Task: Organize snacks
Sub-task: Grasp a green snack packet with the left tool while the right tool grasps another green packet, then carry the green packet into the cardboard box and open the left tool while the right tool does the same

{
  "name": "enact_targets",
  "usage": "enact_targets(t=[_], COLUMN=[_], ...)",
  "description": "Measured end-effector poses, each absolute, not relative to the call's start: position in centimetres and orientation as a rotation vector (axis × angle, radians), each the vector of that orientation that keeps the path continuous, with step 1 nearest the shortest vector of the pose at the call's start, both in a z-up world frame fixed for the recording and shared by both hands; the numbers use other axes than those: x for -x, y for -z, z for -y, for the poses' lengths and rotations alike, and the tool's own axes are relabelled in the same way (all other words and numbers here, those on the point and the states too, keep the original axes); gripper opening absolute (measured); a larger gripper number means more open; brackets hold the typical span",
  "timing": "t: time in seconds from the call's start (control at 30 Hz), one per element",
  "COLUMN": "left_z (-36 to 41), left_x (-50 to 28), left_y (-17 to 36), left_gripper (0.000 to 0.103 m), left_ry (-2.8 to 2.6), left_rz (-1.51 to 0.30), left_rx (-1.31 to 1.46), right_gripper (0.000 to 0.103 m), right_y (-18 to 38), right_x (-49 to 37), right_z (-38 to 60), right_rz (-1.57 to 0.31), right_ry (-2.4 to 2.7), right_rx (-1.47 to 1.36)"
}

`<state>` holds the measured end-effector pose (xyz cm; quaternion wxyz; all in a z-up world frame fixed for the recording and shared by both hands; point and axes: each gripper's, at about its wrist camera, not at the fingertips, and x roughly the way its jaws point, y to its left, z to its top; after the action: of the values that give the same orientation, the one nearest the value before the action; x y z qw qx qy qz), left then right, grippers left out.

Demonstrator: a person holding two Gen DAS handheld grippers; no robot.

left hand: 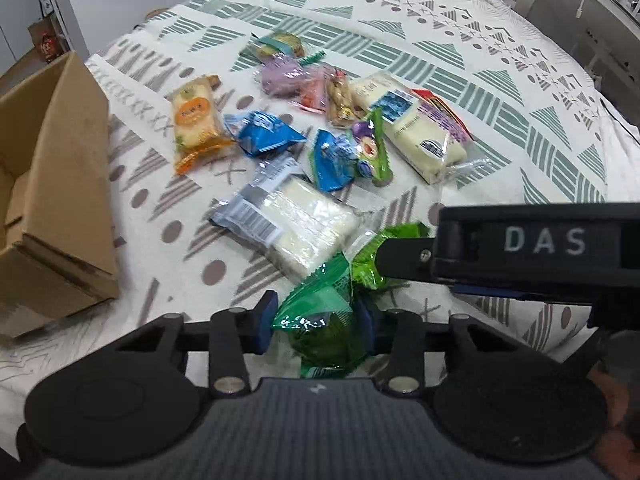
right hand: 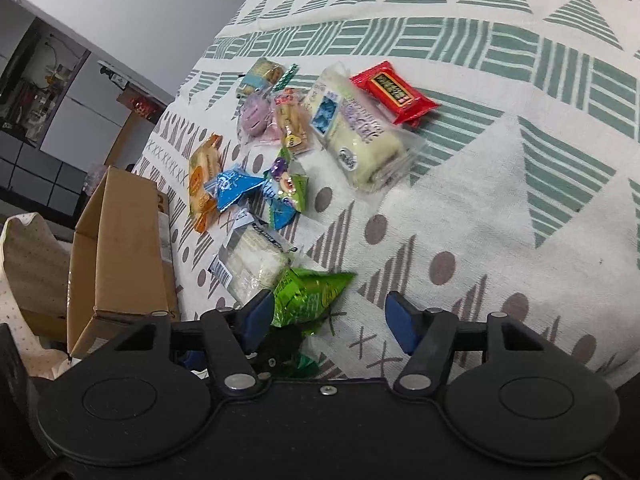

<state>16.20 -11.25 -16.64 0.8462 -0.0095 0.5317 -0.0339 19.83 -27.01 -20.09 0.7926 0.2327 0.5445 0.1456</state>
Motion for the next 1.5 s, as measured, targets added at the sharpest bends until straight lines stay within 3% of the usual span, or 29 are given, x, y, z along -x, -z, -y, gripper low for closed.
enact_targets(t=[0.3, 0.53, 0.57, 0.7, 0.97, 1.5], left_z=[9.6, 7.7, 7.4, 6.6, 4.2, -0.6], left_x=[-15.5, -14.5, -14.3, -13.9, -13.3, -14.0], left_y=[15.1, 13.6, 13.3, 11.7, 9.5, 5.6], left_gripper=[0.035, 0.035, 0.035, 0.035, 0.035, 0.035], left_ry=[0.043, 0.031, 0.031, 0.031, -0.017, -0.052], left_rz=[-1.085, -1.048, -1.038, -0.999, -0.953, -0.892], left_rx=[0.023, 0.032, 0.032, 0.014, 0.019, 0.07], right_gripper=[0.061, 0.035, 0.025, 0.019, 0.012, 0.008], right_y=[20.3, 20.3, 20.2, 19.3, 17.6, 10.8], right_x=[-20.3, -20.0, -19.9, -19.2, -17.9, -18.1], right_z=[25.4, 24.2, 24.1, 23.6, 22.9, 19.2], right_rz=[-1.162, -1.169, -1.159, -1.12, -1.053, -0.89], right_ry=[-0.322, -0.35, -0.357, -0.367, -0.344, -0.312], right_rx=[-0.484, -0.47, -0.466, -0.427, -0.368, -0.235])
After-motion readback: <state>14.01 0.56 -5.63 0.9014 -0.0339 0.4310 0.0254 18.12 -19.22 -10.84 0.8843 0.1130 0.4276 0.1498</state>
